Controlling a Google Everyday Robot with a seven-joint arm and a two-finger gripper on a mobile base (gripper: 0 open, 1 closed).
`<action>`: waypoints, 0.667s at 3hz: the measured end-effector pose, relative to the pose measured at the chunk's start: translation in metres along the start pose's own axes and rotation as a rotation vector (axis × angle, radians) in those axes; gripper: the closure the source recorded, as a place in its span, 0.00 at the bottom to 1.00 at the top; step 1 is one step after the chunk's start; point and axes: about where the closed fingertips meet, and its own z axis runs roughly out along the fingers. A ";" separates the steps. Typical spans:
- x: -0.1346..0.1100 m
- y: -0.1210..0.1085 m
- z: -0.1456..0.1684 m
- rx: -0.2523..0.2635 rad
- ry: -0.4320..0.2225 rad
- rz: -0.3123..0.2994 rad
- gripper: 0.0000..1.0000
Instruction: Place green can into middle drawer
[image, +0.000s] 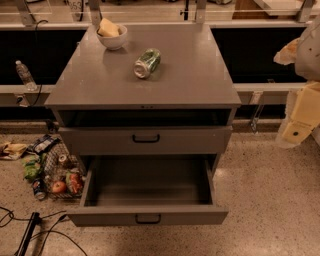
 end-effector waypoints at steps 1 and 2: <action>0.000 0.000 0.000 0.000 0.000 0.000 0.00; -0.007 -0.021 0.002 0.001 0.017 -0.072 0.00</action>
Offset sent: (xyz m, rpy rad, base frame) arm 0.0801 0.0020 0.0145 -0.1478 0.0007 0.2311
